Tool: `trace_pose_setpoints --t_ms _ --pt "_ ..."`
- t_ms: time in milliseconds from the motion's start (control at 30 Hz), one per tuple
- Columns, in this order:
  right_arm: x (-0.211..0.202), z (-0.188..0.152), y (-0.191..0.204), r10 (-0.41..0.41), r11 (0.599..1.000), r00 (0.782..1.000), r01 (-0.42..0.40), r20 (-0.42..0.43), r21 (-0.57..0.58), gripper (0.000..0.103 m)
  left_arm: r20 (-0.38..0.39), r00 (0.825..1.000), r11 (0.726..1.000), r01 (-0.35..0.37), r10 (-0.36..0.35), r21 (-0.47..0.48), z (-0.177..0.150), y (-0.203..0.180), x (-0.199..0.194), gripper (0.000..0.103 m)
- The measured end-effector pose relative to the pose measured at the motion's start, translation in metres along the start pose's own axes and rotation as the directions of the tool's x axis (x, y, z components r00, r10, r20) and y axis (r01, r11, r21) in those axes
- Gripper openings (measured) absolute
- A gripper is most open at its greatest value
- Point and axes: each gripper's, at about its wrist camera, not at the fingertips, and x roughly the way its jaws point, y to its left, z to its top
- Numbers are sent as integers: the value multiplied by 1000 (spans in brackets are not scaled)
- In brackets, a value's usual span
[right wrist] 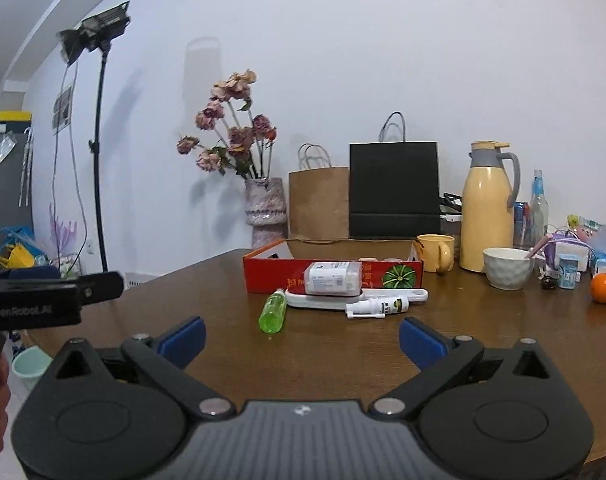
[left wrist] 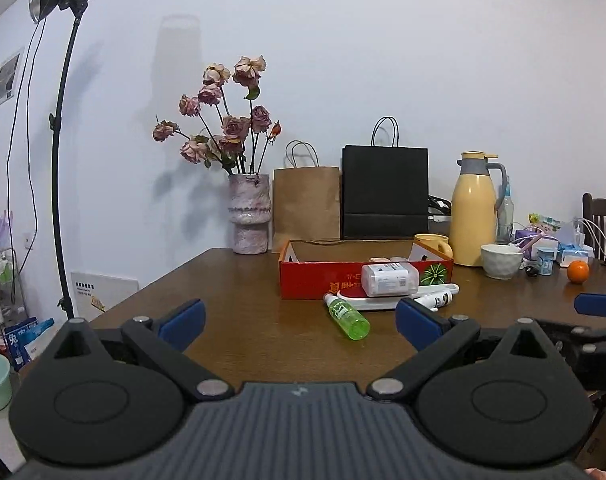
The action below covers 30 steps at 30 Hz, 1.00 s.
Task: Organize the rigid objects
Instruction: 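Withdraw both open tools from the box back toward the table, then grasp the green spray bottle with the left tool while the right tool grasps the white spray bottle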
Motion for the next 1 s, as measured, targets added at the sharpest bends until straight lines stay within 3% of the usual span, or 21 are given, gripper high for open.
trace_pose_setpoints --t_ms 533,1000 --pt "21 -2 -11 -28 999 999 30 -41 46 103 -42 999 1000 12 -11 14 -8 -2 22 103" --pt "72 3 -43 -74 992 990 85 -119 91 103 -115 993 1000 0 2 17 -10 -5 71 103"
